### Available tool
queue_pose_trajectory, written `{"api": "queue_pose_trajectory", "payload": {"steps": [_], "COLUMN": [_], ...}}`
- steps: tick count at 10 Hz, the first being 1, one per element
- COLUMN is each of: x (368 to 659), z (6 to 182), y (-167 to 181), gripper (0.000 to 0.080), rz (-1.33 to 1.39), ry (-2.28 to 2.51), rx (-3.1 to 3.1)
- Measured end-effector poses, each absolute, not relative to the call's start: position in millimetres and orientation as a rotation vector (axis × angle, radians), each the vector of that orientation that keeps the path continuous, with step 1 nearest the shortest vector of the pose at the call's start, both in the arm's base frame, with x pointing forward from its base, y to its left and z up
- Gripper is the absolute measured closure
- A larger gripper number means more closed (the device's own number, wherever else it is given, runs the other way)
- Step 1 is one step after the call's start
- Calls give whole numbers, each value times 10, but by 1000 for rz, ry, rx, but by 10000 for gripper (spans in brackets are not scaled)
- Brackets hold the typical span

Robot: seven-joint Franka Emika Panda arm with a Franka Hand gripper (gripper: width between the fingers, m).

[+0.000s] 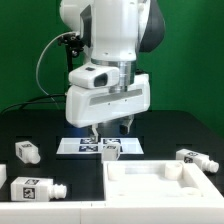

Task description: Assemble one leg

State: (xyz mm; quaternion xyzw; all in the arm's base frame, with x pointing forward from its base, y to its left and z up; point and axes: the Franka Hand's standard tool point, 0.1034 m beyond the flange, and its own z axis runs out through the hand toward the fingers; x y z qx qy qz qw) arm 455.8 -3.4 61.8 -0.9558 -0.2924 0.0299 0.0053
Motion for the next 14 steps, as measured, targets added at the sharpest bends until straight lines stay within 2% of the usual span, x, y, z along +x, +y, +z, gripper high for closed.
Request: {"api": "queue_pose_trajectory", "payload": {"steps": [4, 6, 8, 9, 12, 14], "x": [4549, 4571, 4493, 4491, 4443, 4323], "z": [608, 571, 496, 475, 476, 483], "y": [21, -22, 15, 47, 50, 7], "gripper": [151, 151, 151, 151, 151, 151], "rz": [96, 117, 246, 270, 335, 615], "ry": [-477, 17, 521, 627, 582, 564], "rx": [-3083, -3105, -3005, -2971, -2963, -2852]}}
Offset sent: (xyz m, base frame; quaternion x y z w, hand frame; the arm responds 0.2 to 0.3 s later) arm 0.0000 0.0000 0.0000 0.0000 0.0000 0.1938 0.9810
